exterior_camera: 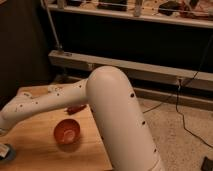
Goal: Place the eraser in the ceramic cup
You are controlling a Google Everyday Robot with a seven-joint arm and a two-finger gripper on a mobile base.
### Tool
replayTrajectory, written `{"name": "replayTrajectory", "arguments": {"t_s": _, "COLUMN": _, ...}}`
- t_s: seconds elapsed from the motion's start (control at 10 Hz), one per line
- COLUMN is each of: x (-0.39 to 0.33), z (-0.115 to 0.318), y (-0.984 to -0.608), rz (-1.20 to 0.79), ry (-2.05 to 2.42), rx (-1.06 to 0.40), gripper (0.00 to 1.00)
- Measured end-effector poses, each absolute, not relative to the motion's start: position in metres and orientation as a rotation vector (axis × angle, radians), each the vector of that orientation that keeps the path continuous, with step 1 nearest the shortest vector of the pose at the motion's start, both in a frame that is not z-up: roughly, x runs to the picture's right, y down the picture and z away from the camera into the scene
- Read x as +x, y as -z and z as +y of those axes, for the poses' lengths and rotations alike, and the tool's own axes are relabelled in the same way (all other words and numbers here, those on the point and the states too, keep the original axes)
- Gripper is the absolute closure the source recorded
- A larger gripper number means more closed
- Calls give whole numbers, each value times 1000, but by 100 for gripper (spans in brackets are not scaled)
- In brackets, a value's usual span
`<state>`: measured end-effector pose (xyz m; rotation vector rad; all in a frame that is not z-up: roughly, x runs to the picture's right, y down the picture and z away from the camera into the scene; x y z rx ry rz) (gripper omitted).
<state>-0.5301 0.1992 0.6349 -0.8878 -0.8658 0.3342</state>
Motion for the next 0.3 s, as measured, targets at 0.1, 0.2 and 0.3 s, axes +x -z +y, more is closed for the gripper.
{"name": "replayTrajectory", "arguments": {"t_s": 0.1, "x": -531, "z": 198, "y": -636, "rz": -868, "ry": -334, "rx": -889, "gripper": 100}}
{"name": "replayTrajectory", "arguments": {"t_s": 0.2, "x": -531, "z": 196, "y": -639, "rz": -869, "ry": -333, "rx": -890, "gripper": 100}}
{"name": "replayTrajectory", "arguments": {"t_s": 0.3, "x": -531, "z": 194, "y": -640, "rz": -871, "ry": -331, "rx": -893, "gripper": 100}}
